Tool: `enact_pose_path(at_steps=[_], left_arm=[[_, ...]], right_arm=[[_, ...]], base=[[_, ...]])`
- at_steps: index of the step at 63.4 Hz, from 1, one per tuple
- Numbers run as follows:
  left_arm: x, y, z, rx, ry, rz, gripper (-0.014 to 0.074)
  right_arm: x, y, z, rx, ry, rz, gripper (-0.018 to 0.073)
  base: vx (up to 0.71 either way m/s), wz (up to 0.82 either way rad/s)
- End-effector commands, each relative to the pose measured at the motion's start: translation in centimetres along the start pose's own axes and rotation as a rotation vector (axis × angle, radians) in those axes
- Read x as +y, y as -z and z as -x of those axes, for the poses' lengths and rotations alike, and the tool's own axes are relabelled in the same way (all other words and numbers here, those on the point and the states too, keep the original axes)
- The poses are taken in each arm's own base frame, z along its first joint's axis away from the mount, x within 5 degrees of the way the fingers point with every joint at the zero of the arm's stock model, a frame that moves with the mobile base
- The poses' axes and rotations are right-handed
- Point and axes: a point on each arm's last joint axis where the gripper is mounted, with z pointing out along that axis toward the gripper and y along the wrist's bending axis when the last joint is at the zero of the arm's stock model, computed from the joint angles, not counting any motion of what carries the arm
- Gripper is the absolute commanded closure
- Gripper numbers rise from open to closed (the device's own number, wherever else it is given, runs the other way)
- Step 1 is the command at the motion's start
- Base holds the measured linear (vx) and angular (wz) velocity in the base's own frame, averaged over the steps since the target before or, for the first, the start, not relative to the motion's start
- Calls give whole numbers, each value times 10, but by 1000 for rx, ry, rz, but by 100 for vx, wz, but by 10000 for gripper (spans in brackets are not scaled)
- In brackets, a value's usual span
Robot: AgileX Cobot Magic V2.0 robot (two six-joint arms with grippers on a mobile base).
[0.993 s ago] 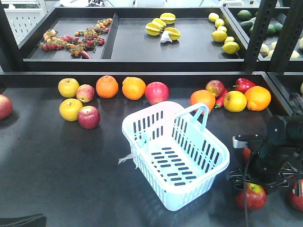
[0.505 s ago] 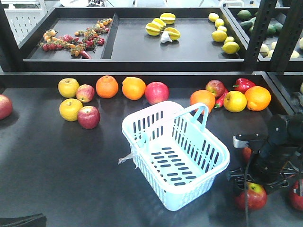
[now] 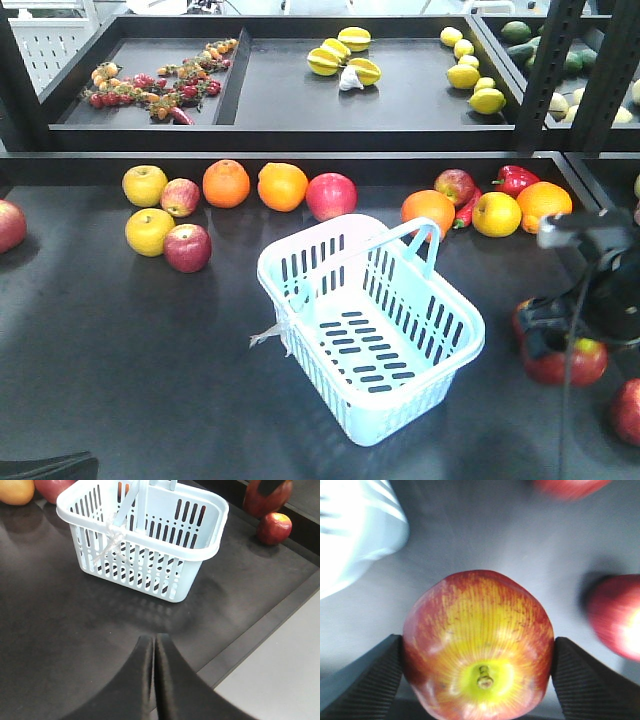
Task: Pick three apples into basket with both arms
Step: 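Grasp the red apple and carry it into the basket with the right gripper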
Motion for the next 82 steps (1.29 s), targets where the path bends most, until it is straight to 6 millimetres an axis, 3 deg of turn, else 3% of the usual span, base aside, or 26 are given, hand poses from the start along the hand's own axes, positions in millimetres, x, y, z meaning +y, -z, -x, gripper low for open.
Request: enact_pose_path(at_steps=[1, 9, 23, 48, 55, 71, 82], left_arm=[[-1, 3, 13, -81, 24, 5, 604], [-1, 3, 13, -81, 24, 5, 604], [-1, 3, 13, -81, 24, 5, 604], [-1, 3, 13, -81, 24, 5, 604], [-1, 3, 13, -81, 24, 5, 604], [-1, 3, 13, -78, 24, 4, 604], [-1, 3, 13, -78, 24, 4, 604]], right_arm=[[6, 38, 0, -156, -10, 38, 347], [20, 50, 1, -239, -3, 185, 345], [42, 50, 16, -345, 3, 445, 343], [107, -9, 51, -287, 141, 514, 313], [115, -19, 58, -260, 192, 498, 248], [114, -22, 61, -260, 222, 486, -49], [114, -23, 60, -245, 239, 481, -97]], base=[[0, 0], [0, 0], [0, 0], [0, 0], [0, 0], [0, 0], [0, 0]])
